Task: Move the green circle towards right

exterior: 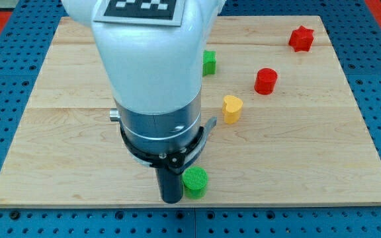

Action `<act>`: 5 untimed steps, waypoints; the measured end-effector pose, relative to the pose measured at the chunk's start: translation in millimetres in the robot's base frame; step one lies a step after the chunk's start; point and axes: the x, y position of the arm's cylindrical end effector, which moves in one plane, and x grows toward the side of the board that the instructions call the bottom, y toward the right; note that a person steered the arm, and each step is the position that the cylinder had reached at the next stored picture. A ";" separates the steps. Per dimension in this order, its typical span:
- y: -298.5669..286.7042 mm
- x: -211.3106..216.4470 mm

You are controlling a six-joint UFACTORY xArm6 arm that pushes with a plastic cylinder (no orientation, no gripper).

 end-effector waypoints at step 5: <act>-9.6 16.6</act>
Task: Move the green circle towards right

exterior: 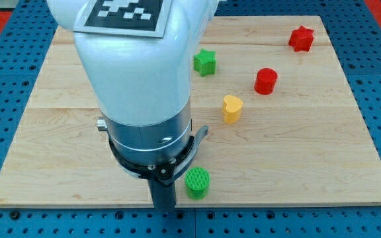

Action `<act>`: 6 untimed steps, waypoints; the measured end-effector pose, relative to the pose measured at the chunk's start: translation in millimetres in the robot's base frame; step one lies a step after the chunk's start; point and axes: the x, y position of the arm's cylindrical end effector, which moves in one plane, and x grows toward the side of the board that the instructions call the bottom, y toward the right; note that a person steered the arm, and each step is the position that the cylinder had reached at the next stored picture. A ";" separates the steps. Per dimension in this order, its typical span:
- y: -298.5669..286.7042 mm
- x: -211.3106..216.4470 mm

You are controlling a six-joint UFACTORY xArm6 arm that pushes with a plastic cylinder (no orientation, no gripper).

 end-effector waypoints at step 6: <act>114.7 -27.3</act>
